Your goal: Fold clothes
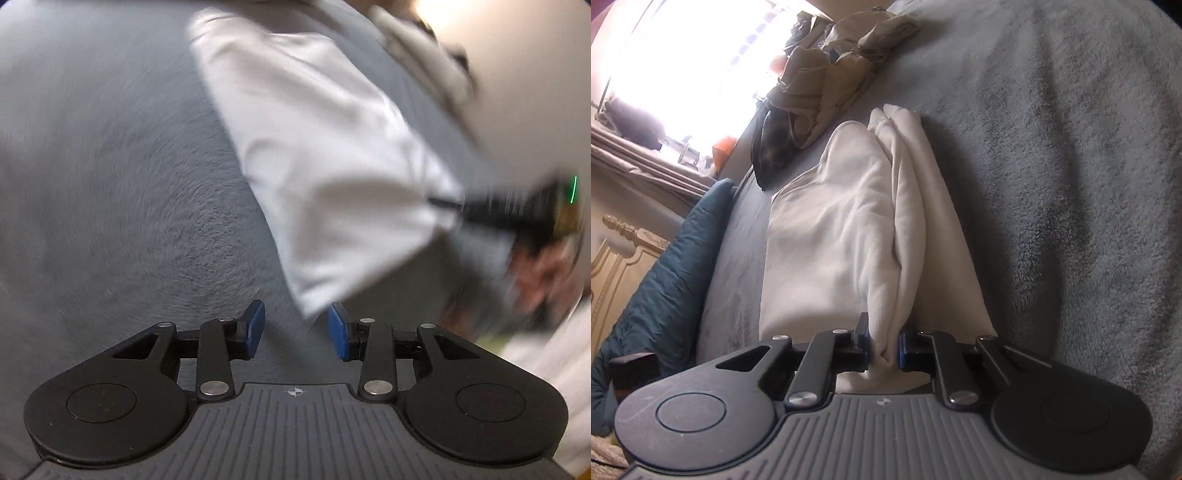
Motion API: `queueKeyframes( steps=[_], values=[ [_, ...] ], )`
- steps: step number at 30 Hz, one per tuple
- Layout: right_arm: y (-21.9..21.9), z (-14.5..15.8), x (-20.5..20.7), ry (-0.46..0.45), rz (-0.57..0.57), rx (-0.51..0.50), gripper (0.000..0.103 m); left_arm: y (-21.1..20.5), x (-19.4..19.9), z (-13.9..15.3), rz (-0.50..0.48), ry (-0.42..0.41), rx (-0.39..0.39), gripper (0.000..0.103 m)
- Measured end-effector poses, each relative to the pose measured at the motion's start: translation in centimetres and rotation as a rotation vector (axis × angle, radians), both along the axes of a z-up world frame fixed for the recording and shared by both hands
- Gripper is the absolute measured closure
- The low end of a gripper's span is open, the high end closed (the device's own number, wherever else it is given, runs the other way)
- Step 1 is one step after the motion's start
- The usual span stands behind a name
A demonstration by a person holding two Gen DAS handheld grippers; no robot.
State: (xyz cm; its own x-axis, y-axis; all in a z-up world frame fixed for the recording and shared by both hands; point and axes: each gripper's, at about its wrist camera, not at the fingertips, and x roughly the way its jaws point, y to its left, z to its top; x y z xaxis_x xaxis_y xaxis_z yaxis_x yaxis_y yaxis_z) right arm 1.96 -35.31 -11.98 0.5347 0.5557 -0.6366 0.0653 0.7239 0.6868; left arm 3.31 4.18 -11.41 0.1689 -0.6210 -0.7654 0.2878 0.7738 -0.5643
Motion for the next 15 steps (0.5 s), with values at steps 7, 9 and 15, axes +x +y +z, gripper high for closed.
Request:
queueKeyframes(
  steps=[7,9,15],
  values=[
    [0.3,-0.2,0.3,0.007,0.001,-0.025,0.089,-1.1,0.8,-2.2,0.067,0.100,-0.084,0.077],
    [0.4,-0.2,0.3,-0.001,0.005,-0.042,0.089,-1.7,0.6,-1.5,0.061,0.072,-0.059,0.082],
    [0.9,2.2,-0.3,-0.103,0.052,-0.120,0.091,-0.6,0.7,0.1,0.065,0.126,-0.148,0.091]
  ],
)
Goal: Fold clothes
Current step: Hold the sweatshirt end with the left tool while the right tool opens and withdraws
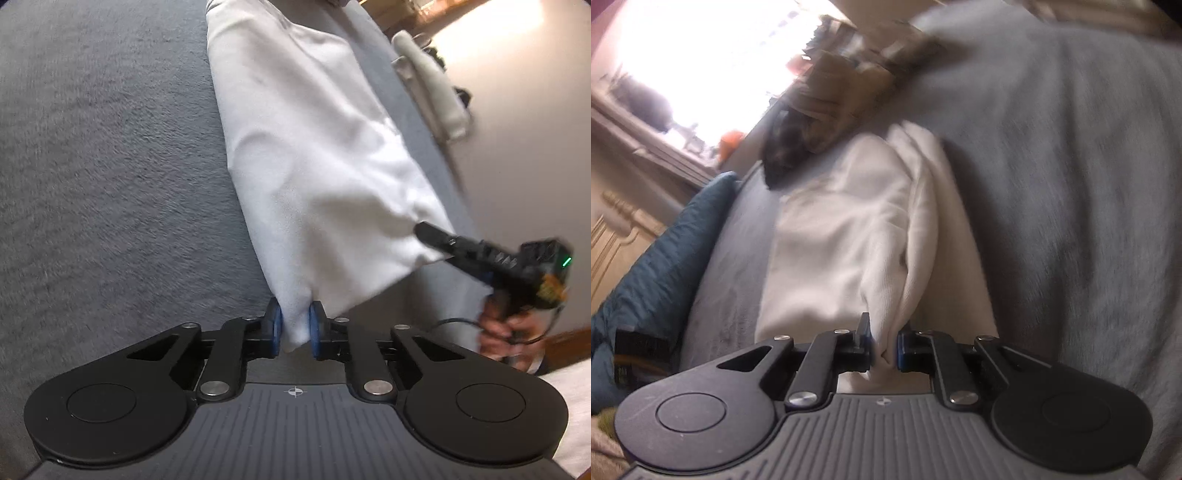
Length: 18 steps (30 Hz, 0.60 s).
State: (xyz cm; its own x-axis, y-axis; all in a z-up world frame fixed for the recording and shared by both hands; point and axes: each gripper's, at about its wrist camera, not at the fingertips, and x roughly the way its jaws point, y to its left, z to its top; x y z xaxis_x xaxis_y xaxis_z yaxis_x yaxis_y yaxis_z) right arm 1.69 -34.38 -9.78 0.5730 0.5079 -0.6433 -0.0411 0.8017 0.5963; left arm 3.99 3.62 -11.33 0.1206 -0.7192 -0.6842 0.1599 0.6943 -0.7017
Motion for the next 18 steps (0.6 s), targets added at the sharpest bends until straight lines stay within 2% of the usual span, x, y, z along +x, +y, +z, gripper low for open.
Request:
queueKeyframes(
  steps=[3,5,7,9,11,15,18],
  values=[
    [0.1,-0.9,0.2,0.025,0.029,-0.045,0.091,-0.5,0.1,-0.6,-0.039,0.006,0.059,0.090],
    [0.3,-2.0,0.4,0.049,0.051,-0.074,0.091,-1.3,0.0,-1.1,-0.071,-0.013,0.119,0.090],
    [0.5,-2.3,0.4,0.051,0.067,-0.089,0.090,-1.8,-0.1,-0.9,-0.092,-0.040,0.147,0.089],
    [0.0,-1.5,0.4,0.057,0.079,-0.085,0.085,-2.0,-0.5,0.1,-0.120,-0.090,0.179,0.084],
    [-0.5,-0.4,0.3,0.057,0.087,-0.097,0.069,-1.9,-1.1,1.1,-0.141,-0.125,0.214,0.083],
    [-2.1,2.5,0.3,-0.009,0.051,-0.137,0.066,-1.1,-1.4,2.8,-0.159,-0.195,0.263,0.083],
    [-2.5,4.0,1.7,-0.069,0.035,-0.134,0.066,-1.1,-0.1,2.7,-0.129,-0.175,0.238,0.083]
  ],
)
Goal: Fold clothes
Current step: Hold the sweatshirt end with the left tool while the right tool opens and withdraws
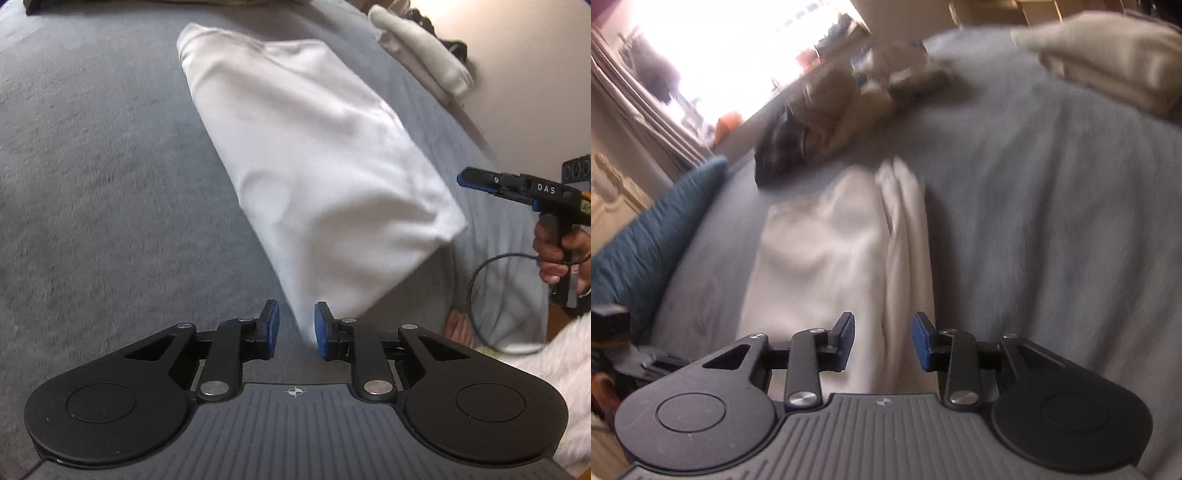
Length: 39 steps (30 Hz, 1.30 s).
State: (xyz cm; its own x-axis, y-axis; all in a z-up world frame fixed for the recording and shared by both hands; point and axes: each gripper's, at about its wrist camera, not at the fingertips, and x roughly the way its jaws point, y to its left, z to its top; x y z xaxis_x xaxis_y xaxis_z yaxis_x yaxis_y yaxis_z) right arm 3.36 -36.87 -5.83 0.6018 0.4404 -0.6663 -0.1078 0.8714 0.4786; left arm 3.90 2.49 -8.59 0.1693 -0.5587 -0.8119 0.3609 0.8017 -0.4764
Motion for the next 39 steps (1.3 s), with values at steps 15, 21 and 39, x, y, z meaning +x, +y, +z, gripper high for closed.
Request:
queueKeyframes(
  steps=[15,21,39],
  values=[
    [13.0,1.6,14.5,0.106,0.305,0.022,0.064,-1.4,1.5,-2.4,0.071,0.085,-0.036,0.075],
    [21.8,1.2,19.5,0.155,0.433,-0.221,0.056,-1.0,1.3,-3.4,0.097,0.093,-0.090,0.074],
    [31.6,-4.6,21.7,0.135,0.526,-0.731,0.092,1.7,0.6,-5.5,0.109,0.125,-0.273,0.073]
  ],
)
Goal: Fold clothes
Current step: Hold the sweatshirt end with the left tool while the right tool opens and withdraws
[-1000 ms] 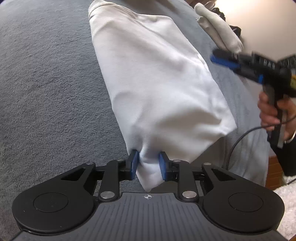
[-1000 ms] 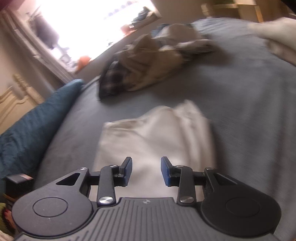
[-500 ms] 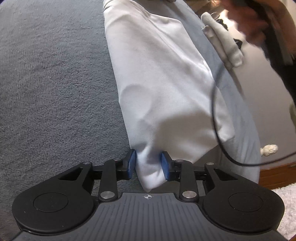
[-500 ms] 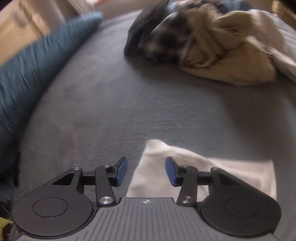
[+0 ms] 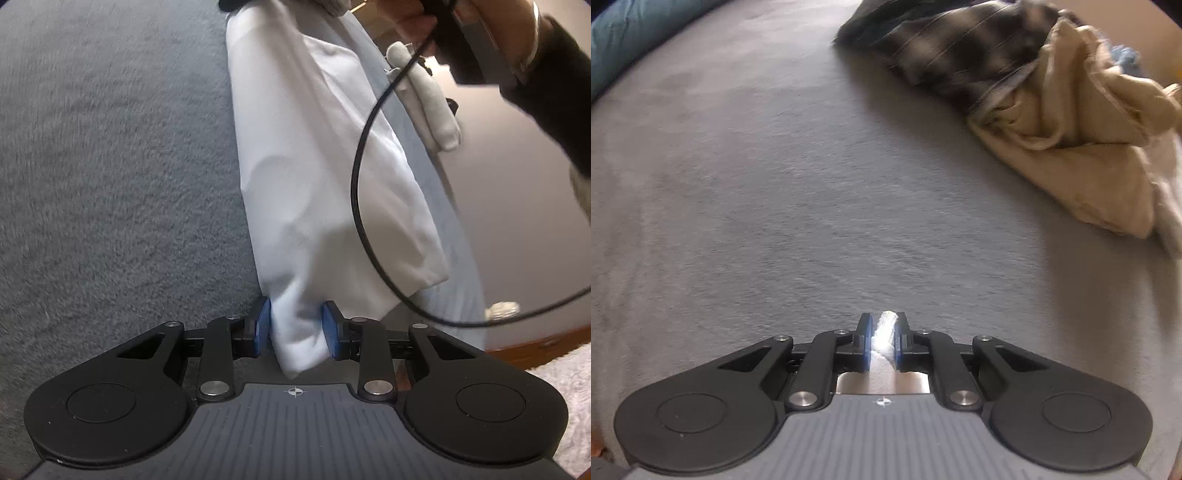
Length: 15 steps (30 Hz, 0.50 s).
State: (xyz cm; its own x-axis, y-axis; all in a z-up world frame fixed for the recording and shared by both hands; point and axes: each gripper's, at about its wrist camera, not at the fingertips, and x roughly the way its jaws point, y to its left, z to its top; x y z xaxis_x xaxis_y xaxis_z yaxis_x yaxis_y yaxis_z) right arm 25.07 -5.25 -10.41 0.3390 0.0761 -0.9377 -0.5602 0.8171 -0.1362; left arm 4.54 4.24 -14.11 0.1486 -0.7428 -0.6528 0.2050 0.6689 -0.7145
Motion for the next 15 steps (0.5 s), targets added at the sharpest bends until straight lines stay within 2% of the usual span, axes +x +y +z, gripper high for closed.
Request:
queueKeyframes(
  steps=[3,6,8,10,12,15],
  values=[
    [0.8,-0.9,-0.1,-0.036,0.010,-0.004,0.091,0.1,0.1,-0.1,-0.004,-0.002,-0.009,0.073],
    [-0.4,1.8,-0.2,-0.115,0.008,0.087,0.090,0.2,-0.1,-0.2,0.001,-0.002,-0.029,0.073],
    [-2.1,4.8,-0.4,-0.155,-0.007,0.156,0.089,0.8,-0.8,-0.2,0.001,-0.001,-0.033,0.073],
    [-3.9,7.3,-0.9,-0.106,0.001,0.232,0.089,0.7,-0.8,0.0,-0.006,-0.007,-0.018,0.073],
    [-5.0,8.4,-1.8,-0.030,0.030,0.261,0.090,0.2,-0.7,0.4,-0.024,-0.021,0.008,0.073],
    [-4.6,5.7,-3.2,0.050,0.076,0.193,0.091,-0.2,-0.7,0.8,-0.041,-0.030,0.039,0.073]
  ],
)
